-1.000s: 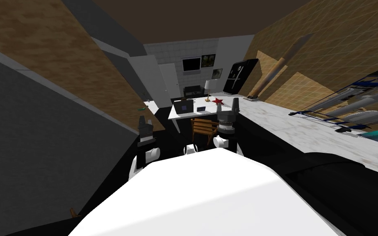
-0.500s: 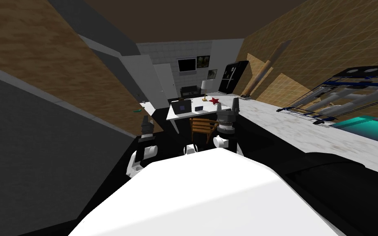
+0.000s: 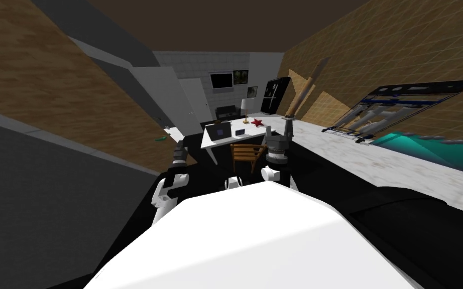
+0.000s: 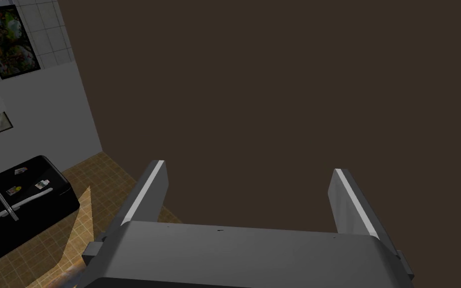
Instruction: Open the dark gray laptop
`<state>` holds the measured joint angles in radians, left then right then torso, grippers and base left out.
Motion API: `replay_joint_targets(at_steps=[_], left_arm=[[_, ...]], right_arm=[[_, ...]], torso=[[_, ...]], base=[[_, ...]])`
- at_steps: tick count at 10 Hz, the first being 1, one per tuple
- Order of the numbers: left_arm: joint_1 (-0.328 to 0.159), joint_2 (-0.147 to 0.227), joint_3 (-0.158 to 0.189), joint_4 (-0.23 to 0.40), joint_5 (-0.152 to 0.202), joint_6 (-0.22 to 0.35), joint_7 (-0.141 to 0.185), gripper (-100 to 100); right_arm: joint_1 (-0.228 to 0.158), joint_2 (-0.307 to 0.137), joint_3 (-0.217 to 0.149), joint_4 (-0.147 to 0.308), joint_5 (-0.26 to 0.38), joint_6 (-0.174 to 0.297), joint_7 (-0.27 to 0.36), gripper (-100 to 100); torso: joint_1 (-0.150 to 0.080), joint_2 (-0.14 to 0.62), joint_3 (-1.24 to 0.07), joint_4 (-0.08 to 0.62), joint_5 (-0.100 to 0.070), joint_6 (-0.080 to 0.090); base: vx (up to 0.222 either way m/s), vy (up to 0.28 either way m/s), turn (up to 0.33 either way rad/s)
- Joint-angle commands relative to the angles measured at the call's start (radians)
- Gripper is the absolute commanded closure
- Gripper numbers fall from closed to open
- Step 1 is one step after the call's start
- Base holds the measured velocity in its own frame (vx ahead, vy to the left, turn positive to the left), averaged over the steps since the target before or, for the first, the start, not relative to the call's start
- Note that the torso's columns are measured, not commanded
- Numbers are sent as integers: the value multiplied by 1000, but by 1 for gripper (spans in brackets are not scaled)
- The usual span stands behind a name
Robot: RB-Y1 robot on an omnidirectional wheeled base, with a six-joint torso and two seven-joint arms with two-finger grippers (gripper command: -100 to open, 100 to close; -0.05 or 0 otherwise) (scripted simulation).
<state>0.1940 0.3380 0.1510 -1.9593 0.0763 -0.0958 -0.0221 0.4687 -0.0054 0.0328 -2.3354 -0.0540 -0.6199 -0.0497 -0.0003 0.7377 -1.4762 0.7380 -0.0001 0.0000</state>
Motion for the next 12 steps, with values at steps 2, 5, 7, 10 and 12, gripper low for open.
replay_joint_targets(at_steps=[2,5,7,10,12], left_arm=[[-77,73,25,81,27,99,33,-100],[-136,127,39,144,45,173,58,-100],[-197,178,50,199,59,245,83,-100],[-258,225,55,268,68,319,107,-100],[-288,247,56,302,71,365,120,-100]], right_arm=[[0,0,0,0,0,0,0,0],[0,0,0,0,0,0,0,0],[0,0,0,0,0,0,0,0],[0,0,0,0,0,0,0,0],[0,0,0,0,0,0,0,0]], torso=[[-1,-1,0,0,0,0],[1,1,1,0,0,0],[-1,-1,0,0,0,0],[0,0,0,0,0,0],[0,0,0,0,0,-1]], base=[[-13,33,-167],[-21,42,-182],[-3,20,-158],[-1,12,-147],[4,6,-128]])
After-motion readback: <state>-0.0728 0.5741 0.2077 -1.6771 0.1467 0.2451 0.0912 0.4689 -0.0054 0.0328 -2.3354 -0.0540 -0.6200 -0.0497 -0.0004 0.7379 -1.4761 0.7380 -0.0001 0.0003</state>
